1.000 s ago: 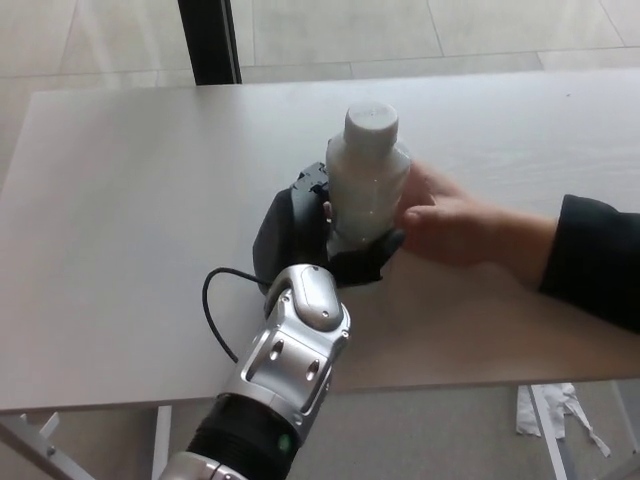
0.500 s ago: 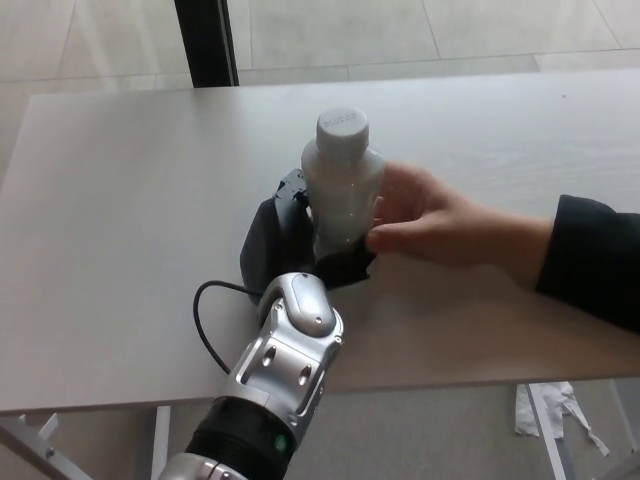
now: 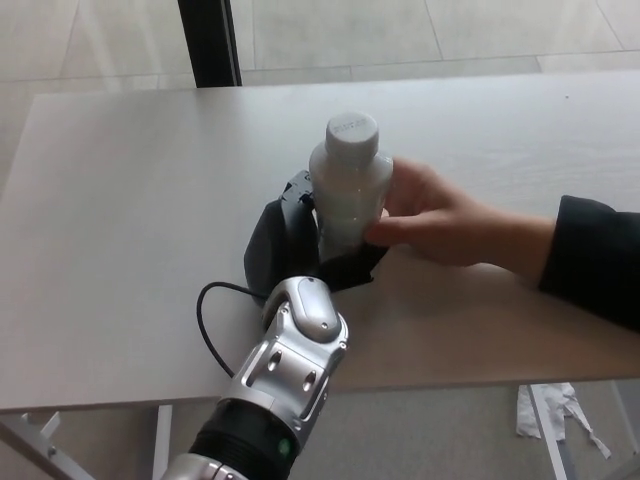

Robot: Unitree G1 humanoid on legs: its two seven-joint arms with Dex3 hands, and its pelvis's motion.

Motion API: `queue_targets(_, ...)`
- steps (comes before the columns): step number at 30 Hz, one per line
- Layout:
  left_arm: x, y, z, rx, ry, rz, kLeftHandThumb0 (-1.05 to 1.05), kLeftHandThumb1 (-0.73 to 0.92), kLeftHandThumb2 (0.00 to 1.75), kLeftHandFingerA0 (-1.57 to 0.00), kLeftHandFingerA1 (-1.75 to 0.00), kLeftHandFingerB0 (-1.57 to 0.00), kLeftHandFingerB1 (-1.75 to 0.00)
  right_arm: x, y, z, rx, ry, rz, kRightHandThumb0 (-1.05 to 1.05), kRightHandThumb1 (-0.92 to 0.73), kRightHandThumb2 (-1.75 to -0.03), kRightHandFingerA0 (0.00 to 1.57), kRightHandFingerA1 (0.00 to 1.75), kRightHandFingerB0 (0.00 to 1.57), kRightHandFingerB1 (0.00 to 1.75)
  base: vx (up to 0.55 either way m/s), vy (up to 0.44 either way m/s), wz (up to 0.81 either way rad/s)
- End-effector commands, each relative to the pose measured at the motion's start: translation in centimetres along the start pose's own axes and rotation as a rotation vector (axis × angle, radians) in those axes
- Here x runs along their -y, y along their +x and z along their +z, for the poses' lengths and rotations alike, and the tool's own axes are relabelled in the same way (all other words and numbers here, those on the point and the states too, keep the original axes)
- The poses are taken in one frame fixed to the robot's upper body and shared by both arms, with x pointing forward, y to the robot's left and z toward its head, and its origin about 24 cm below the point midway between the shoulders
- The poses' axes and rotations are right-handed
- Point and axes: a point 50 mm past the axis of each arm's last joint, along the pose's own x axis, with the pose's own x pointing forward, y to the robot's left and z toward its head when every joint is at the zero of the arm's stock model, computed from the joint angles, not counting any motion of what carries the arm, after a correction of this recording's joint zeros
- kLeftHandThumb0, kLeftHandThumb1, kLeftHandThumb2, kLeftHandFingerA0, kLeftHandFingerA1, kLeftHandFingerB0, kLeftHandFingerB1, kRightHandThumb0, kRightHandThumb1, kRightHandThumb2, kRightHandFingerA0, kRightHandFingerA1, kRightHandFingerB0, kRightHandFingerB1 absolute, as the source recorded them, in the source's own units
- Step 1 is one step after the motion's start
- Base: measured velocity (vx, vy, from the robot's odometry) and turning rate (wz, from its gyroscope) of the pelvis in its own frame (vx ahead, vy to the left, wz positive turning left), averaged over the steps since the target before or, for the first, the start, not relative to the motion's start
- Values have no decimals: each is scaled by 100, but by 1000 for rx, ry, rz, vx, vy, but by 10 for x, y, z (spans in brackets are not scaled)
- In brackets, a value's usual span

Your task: Pick up a bottle and hand it

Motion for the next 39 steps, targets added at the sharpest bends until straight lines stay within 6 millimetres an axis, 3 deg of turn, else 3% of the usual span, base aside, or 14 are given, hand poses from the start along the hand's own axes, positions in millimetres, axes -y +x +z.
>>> queue_targets(1, 86, -45, 125, 235, 112, -295, -17, 75, 81, -82, -175, -68, -148, -6, 6, 4, -13, 15, 2, -85, -43, -88, 44, 68, 32, 59, 0, 0, 0)
queue_targets(4, 86, -46, 127, 250, 127, -301, -17, 75, 81, -82, -175, -68, -148, -9, 7, 5, -14, 23, 3, -85, -43, -88, 44, 68, 32, 59, 0, 0, 0)
queue_targets(5, 88, -47, 129, 283, 147, -297, -16, 73, 79, -81, -169, -70, -130, -10, 8, 3, -11, 11, 7, -85, -57, -57, 46, 64, 36, 55, 0, 0, 0)
queue_targets(11, 96, -55, 133, 336, 216, -344, -12, 50, 99, -116, -137, -92, -120, -18, 5, 6, 4, -65, -27, -83, -43, -88, 47, 69, 38, 63, 0, 0, 0)
queue_targets(12, 98, -56, 131, 341, 215, -360, -13, 64, 78, -81, -121, -70, -80, -18, 3, 6, 10, -47, -23, -83, -43, -88, 46, 69, 39, 62, 0, 0, 0)
queue_targets(16, 98, -56, 126, 353, 224, -363, -15, 66, 72, -86, -119, -72, -74, -17, 2, 6, 25, -37, -6, -80, -43, -89, 48, 69, 35, 61, 0, 0, 0)
queue_targets(17, 97, -54, 124, 346, 233, -363, -16, 69, 69, -77, -100, -68, -65, -16, 3, 7, 30, -49, 2, -84, -58, -58, 50, 70, 38, 60, 0, 0, 0)
queue_targets(19, 95, -52, 121, 333, 236, -363, -15, 69, 72, -78, -105, -69, -71, -18, 2, 6, 34, -50, 20, -84, -58, -58, 49, 71, 37, 60, 0, 0, 0)
queue_targets(21, 92, -46, 118, 327, 257, -356, -12, 73, 69, -80, -156, -71, -113, -18, 2, 7, 26, -48, 12, -86, -44, -89, 41, 69, 38, 63, 0, 0, 0)
queue_targets(28, 91, -44, 122, 315, 288, -367, -21, 66, 61, -82, -116, -73, -68, -18, 2, 5, 23, -60, 7, -84, -44, -90, 41, 69, 36, 63, 0, 0, 0)
queue_targets(30, 93, -44, 120, 299, 312, -383, -20, 65, 61, -82, -127, -68, -63, -17, 2, 3, 15, -28, -1, -83, -43, -89, 43, 69, 39, 63, 0, 0, 0)
queue_targets(31, 94, -44, 118, 269, 339, -452, -29, 46, 93, -95, -114, -4, -50, -16, 2, 1, 12, -27, -7, -84, -57, -57, 46, 68, 41, 58, 0, 0, 0)
queue_targets(34, 92, -40, 113, 159, 378, -504, -55, 46, 76, -1, -42, 0, 0, -13, 1, -1, 9, -17, -2, -80, -42, -89, 42, 70, 38, 62, 0, 0, 0)
queue_targets(39, 76, -22, 109, 116, 455, -489, -49, 59, 63, 0, -3, 0, 0, -13, 0, -1, 16, -35, -2, -84, -58, -59, 57, 72, 36, 58, 0, 0, 0)
